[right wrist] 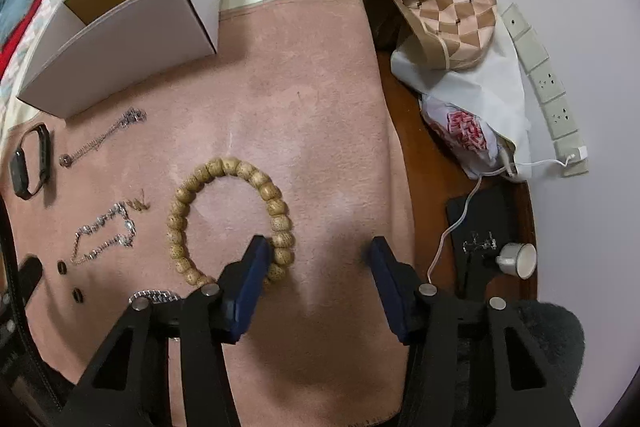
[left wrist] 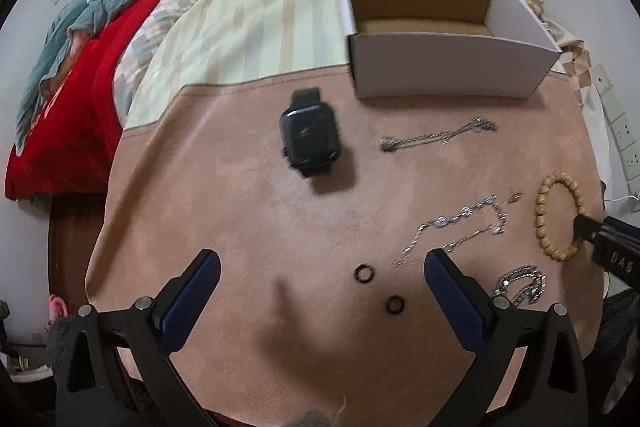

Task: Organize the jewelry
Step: 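Reach the right gripper to the wooden bead bracelet and grasp it, then grasp the black smartwatch with the left gripper while the right lifts the bracelet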

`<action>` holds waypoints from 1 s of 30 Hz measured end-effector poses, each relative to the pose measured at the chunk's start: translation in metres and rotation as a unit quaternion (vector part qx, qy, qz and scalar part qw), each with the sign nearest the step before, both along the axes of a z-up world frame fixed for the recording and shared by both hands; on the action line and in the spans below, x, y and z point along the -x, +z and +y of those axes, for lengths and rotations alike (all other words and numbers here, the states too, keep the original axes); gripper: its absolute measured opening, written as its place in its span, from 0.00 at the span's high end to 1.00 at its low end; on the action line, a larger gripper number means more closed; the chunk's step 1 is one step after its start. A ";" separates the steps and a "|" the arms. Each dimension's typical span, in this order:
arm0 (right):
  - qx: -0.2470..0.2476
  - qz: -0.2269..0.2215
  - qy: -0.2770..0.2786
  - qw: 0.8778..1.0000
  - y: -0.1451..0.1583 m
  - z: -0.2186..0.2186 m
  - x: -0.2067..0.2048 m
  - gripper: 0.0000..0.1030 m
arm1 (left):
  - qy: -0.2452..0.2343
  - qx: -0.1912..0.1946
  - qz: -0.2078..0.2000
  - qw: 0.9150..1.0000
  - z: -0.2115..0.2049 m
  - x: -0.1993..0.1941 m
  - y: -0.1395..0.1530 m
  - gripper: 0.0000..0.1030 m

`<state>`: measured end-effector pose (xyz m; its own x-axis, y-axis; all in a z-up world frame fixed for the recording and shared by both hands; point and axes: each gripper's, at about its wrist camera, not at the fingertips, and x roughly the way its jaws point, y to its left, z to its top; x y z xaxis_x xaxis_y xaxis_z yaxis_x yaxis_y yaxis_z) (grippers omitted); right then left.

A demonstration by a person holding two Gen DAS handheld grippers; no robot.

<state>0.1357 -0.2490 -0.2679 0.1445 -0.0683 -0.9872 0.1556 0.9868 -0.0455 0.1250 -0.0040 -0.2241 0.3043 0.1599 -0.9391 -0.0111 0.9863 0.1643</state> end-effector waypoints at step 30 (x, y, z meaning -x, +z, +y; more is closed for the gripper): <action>-0.083 -0.071 0.037 0.993 0.043 0.037 -0.048 0.91 | 0.084 0.109 0.023 0.990 0.043 -0.089 -0.026 0.69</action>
